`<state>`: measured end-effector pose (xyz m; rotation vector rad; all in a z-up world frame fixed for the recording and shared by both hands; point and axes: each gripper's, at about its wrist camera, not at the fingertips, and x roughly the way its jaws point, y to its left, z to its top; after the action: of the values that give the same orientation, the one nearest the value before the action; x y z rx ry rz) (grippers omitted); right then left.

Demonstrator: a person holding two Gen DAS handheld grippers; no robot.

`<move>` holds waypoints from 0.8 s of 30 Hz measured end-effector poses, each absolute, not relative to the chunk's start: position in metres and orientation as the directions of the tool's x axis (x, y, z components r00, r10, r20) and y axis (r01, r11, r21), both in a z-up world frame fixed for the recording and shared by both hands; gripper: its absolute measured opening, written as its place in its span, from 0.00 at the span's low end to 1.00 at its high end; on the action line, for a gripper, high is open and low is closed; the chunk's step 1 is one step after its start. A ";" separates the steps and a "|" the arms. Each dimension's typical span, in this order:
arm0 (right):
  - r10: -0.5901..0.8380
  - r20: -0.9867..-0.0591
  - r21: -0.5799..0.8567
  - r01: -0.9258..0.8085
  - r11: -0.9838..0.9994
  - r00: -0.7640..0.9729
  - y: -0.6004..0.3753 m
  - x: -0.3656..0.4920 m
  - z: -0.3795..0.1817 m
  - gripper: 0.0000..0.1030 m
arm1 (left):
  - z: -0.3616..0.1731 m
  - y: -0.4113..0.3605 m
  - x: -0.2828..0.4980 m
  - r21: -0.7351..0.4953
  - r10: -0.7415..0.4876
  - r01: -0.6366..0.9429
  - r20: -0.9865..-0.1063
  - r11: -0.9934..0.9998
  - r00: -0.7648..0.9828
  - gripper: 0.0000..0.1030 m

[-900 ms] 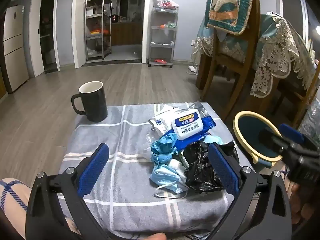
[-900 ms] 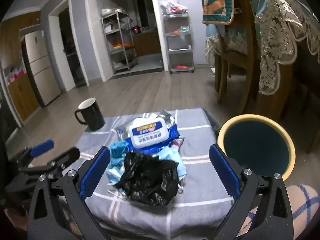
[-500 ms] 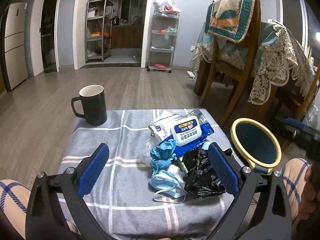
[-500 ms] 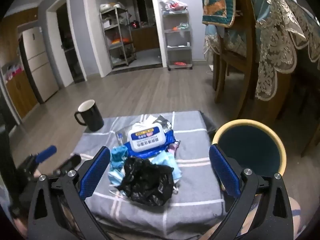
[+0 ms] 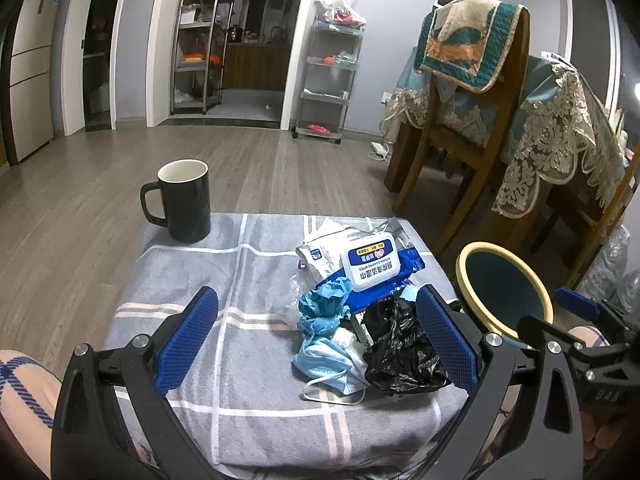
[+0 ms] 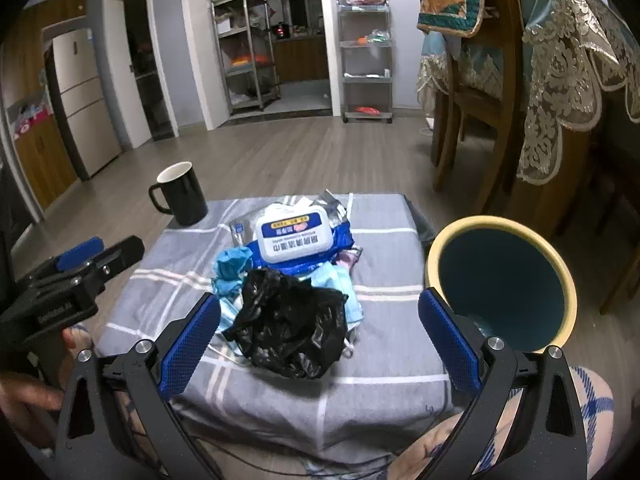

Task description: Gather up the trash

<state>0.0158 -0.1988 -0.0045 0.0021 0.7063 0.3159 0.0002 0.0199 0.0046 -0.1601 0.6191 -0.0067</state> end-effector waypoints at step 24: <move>0.288 -0.678 0.135 -0.271 0.953 0.676 -0.201 0.023 -0.022 0.95 | -0.022 0.014 0.020 -0.155 -0.078 -0.032 -0.649 0.987 0.757 0.95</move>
<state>0.0226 -0.2013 -0.0221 0.0239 0.7662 0.3142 0.0197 0.0135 -0.0222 -0.1607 0.7130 -0.0254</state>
